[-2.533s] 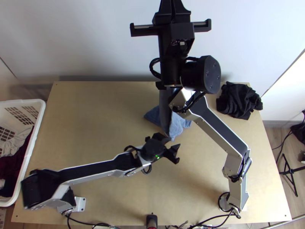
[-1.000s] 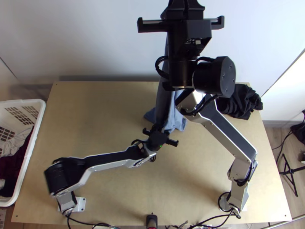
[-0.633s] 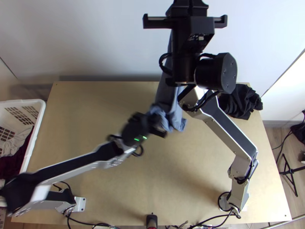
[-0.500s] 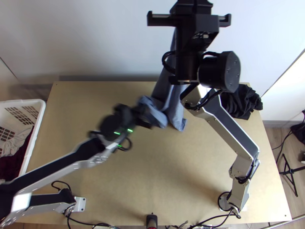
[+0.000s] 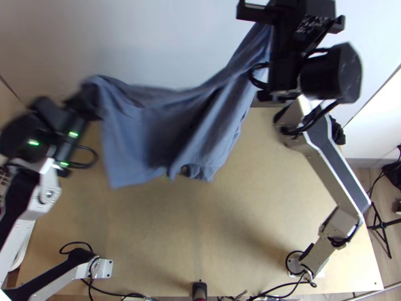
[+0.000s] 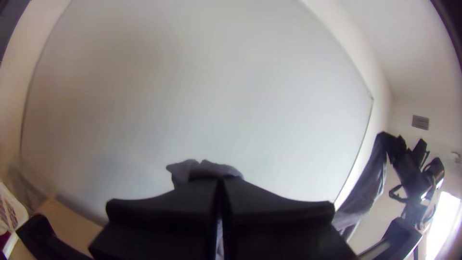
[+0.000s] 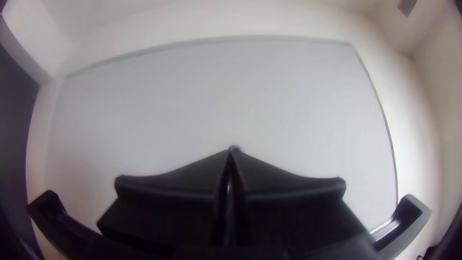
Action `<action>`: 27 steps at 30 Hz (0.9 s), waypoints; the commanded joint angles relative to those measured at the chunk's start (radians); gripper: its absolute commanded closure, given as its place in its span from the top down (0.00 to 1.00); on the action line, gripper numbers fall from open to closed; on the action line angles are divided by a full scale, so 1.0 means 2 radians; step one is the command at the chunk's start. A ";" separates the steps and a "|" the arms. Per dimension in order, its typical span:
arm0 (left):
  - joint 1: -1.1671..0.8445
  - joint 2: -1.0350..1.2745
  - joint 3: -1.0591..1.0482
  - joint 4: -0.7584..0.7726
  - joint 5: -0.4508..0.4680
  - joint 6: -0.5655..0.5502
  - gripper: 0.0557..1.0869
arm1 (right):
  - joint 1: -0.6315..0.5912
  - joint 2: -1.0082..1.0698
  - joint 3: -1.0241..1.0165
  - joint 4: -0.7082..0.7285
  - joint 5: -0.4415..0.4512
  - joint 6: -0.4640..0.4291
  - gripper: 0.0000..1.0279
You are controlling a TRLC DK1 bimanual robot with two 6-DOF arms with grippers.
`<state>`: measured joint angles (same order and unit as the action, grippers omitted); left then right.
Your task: Fold the t-shirt
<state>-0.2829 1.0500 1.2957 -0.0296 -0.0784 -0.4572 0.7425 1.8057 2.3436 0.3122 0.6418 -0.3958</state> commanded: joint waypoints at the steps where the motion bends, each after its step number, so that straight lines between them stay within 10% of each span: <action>1: 0.134 -0.017 0.049 -0.026 0.055 -0.021 0.04 | -0.024 -0.049 -0.017 -0.131 0.012 0.020 0.03; 27: 0.164 -0.174 0.122 -0.125 0.053 -0.052 0.04 | -0.012 -0.259 -0.037 -0.274 0.013 0.070 0.03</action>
<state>0.0444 0.7612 1.4773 -0.2016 0.0246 -0.5507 0.7155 1.3708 2.2765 -0.1539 0.6701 -0.2970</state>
